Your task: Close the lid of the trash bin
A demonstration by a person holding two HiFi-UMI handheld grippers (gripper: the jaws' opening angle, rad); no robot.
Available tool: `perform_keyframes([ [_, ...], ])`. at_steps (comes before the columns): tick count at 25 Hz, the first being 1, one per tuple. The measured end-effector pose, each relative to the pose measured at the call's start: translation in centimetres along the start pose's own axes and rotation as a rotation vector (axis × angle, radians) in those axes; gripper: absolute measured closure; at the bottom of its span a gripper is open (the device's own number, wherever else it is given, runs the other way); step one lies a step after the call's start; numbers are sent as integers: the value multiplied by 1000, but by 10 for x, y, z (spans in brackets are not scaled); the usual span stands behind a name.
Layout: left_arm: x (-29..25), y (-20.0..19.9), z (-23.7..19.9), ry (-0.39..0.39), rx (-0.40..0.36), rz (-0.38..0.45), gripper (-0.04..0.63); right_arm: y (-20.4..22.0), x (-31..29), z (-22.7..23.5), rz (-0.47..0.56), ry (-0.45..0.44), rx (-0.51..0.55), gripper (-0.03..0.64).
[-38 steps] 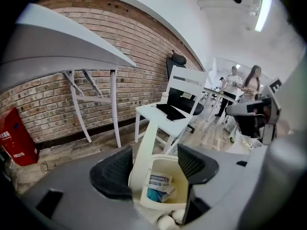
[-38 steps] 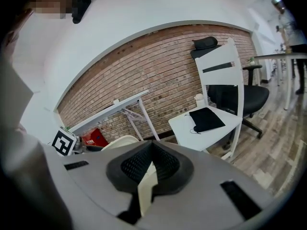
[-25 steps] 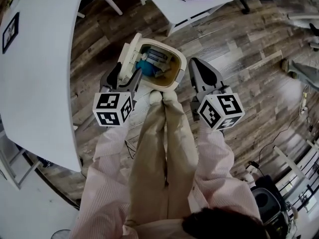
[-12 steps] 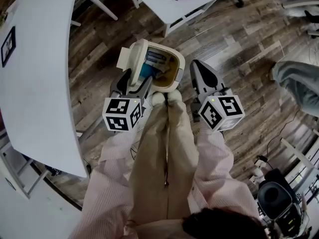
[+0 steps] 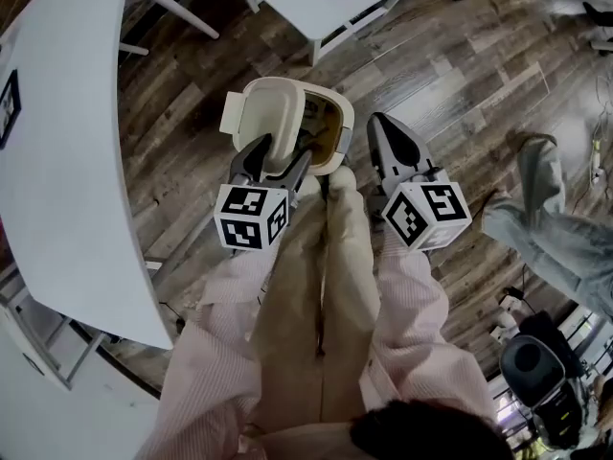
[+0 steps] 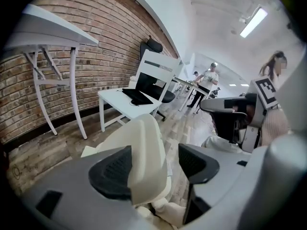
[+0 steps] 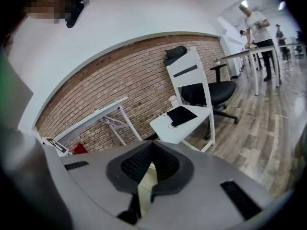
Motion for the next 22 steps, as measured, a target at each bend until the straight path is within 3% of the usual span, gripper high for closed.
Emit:
perform_keyframes([
  [12, -51, 30, 24, 114, 25, -101, 302, 24, 7, 31, 2, 66, -49, 614],
  [22, -73, 45, 19, 108, 25, -130, 414, 52, 15, 41, -21, 102, -91, 614],
])
Point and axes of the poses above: the fingertips, and each gripper's own axes: x backward along the fingers, z to its right, y out of its underside, the point moved 7 cm from there along x, backward along the fingers, and after that the axes turned 4 degrees about -z, right-handed, at the moved point
